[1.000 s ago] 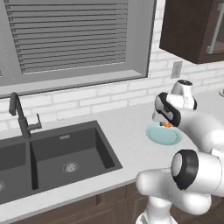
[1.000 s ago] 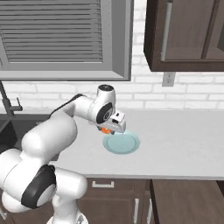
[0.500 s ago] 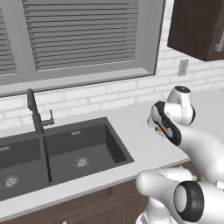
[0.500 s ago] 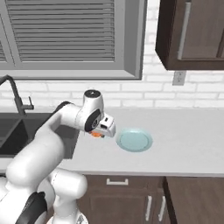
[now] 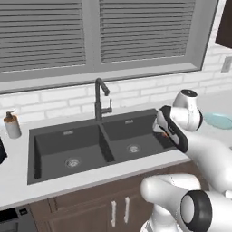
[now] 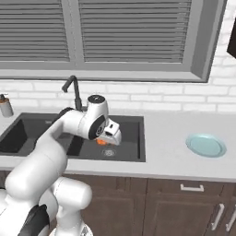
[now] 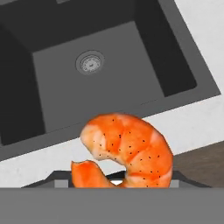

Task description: Pick up the knife from the drawer and place it on the cutting board. Then place the meat from the plate to the cutting board.

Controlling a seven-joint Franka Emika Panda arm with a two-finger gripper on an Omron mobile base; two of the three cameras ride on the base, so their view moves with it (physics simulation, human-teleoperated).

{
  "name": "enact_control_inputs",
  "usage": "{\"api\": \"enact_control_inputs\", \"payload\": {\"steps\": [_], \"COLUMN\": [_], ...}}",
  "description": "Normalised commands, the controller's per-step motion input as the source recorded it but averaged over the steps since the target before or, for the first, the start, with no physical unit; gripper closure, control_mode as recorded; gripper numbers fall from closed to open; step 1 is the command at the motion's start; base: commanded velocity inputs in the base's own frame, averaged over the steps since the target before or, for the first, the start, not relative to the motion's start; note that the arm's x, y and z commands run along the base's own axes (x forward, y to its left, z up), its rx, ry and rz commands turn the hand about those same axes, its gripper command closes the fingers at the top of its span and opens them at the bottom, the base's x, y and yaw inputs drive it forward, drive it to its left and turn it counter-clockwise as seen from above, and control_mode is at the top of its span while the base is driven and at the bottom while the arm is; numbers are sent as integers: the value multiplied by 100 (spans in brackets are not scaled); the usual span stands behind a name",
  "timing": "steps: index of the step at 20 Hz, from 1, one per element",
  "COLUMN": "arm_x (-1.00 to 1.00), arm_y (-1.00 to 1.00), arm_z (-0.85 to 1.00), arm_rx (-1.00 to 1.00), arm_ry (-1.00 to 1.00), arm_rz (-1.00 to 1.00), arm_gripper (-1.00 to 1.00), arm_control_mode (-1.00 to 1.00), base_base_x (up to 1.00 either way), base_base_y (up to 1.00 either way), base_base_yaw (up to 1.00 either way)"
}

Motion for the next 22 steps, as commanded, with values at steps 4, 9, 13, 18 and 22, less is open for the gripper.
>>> {"api": "enact_control_inputs", "payload": {"steps": [4,9,13,18,22], "arm_x": [0,0,0,0,0], "arm_y": [0,0,0,0,0], "arm_z": [0,0,0,0,0], "arm_rx": [0,0,0,0,0], "arm_ry": [0,0,0,0,0], "arm_rz": [0,0,0,0,0], "arm_gripper": [100,100,100,100,100], "arm_control_mode": [100,100,100,100,100], "base_base_x": [-61,-60,-43,-1,28], "base_base_y": [100,100,100,100,100], "base_base_yaw": [25,27,27,26,25]}}
